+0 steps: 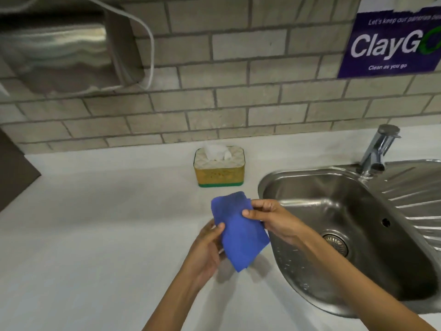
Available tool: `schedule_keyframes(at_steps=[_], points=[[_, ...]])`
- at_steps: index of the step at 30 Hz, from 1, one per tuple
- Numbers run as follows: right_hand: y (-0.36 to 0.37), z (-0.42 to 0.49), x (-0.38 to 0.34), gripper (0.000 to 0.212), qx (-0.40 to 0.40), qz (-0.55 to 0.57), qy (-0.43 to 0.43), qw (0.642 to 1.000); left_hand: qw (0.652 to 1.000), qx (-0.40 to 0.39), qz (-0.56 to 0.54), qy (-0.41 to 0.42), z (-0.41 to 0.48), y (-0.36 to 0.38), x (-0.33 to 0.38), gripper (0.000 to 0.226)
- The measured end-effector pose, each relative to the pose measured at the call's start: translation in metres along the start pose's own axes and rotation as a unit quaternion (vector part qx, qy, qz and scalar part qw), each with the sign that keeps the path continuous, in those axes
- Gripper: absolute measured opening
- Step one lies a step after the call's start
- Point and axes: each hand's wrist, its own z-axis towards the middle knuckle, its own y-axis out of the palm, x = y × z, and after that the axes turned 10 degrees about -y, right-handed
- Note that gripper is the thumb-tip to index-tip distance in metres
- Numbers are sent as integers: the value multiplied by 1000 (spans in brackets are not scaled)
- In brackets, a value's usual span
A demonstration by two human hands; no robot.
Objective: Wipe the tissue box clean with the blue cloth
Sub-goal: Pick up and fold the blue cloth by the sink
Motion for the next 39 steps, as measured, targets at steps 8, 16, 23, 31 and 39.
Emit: schedule_keyframes(at_steps=[8,16,23,31,39], points=[[17,36,23,22,155,-353,-197,902,913,167,316,197,18,-31,59,49],[41,70,23,28,195,-48,-147,969,875,146,382,258,39,-49,109,14],[61,85,34,26,199,71,-7,977,904,221,307,198,68,-51,97,18],[86,90,23,33,63,-378,-187,905,989,39,-140,-19,61,-43,65,51],[13,102,22,14,169,-269,-129,939,986,111,-108,58,84,-69,86,35]])
